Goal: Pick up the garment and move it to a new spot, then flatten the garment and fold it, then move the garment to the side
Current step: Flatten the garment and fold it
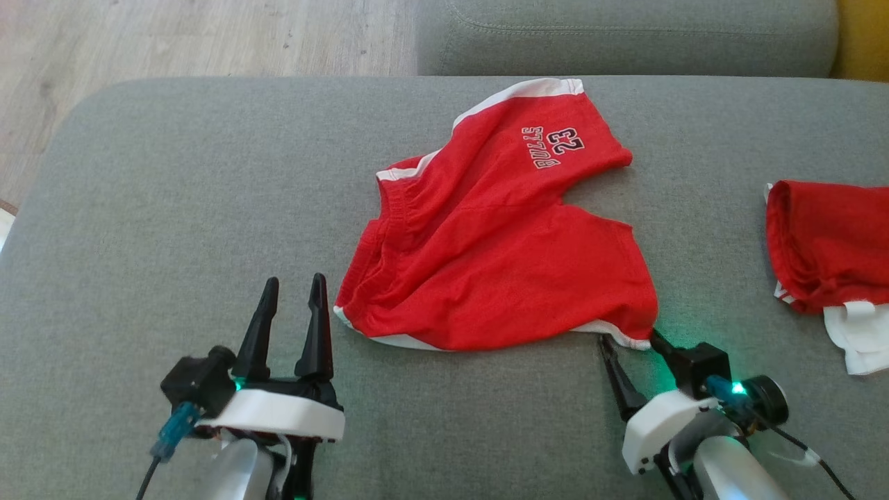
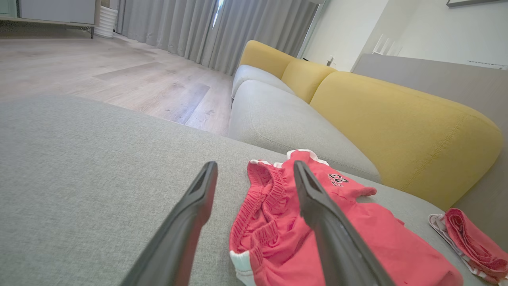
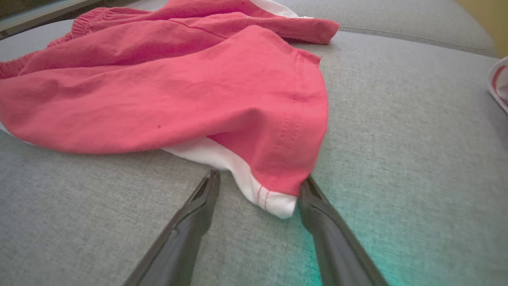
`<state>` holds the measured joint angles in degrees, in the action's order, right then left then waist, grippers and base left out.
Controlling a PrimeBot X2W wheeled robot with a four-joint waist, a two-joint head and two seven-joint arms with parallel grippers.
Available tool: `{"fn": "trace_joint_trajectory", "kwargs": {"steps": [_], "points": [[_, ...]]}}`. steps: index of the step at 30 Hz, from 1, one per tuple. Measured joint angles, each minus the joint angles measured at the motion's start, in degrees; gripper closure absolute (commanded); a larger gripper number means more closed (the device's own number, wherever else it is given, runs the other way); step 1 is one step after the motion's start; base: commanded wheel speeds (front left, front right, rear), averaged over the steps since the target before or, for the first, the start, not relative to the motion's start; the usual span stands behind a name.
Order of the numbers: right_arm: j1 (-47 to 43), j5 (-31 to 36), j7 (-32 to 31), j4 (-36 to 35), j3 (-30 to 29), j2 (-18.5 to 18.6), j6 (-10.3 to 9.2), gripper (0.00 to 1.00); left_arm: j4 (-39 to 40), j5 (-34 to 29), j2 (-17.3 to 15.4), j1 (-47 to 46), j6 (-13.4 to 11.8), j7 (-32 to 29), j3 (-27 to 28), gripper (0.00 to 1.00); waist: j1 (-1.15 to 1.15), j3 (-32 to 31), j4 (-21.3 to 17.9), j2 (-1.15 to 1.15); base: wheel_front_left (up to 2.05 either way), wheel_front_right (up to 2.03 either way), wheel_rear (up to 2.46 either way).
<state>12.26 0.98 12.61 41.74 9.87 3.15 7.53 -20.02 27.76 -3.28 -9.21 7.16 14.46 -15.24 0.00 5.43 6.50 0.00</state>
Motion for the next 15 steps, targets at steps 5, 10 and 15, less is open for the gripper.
{"fn": "trace_joint_trajectory", "kwargs": {"steps": [5,10,15], "points": [[1.05,-0.55,0.01,0.83,0.8,0.0,0.0,1.0,-0.16,0.0,0.0,-0.13,0.0,0.0,-0.02,0.0,0.0,-0.04,0.0,0.0,0.0,0.0,0.0],[1.51,-1.27,0.53,0.86,-1.62,0.3,0.01,1.0,-0.19,0.0,-0.02,-0.14,0.0,0.0,0.14,0.0,0.0,-0.5,-0.18,0.0,0.0,0.0,0.0],[1.37,-2.12,0.58,0.04,-5.56,2.01,0.0,1.0,-0.19,0.0,-0.1,-0.13,0.0,0.0,0.3,0.0,0.0,-1.0,-0.61,0.0,0.0,0.0,0.0]]}}
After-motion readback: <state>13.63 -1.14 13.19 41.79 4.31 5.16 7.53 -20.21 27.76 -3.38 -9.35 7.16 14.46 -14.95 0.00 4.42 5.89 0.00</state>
